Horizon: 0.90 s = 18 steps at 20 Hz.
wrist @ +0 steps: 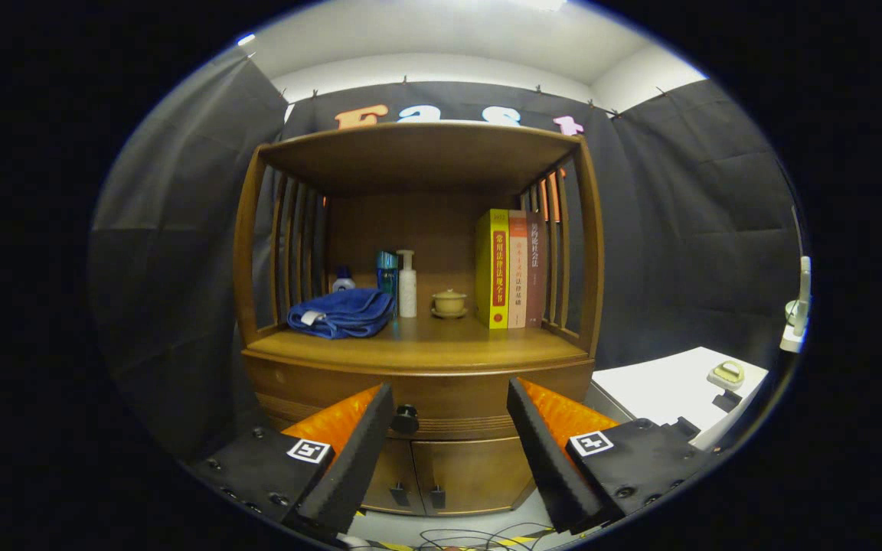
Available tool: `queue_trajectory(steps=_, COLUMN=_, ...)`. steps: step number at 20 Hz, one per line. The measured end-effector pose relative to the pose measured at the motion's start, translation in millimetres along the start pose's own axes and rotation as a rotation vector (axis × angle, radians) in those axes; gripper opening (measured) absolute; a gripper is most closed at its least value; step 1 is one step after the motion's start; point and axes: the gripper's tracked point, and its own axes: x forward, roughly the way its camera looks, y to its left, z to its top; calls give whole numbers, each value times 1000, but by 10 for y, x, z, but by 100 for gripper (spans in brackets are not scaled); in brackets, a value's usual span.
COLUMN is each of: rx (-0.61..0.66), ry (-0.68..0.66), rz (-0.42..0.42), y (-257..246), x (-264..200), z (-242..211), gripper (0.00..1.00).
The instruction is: Pull open the drawer, take out the items inside it, and place them on the countertop above the cabinet.
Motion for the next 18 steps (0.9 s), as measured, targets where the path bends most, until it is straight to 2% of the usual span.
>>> queue_trajectory(steps=6, rx=22, ry=75, rz=47, y=251, x=391, z=-405, gripper=97)
queue_trajectory(steps=18, rx=20, ry=195, rz=66, y=539, x=1095, z=-1018, gripper=97)
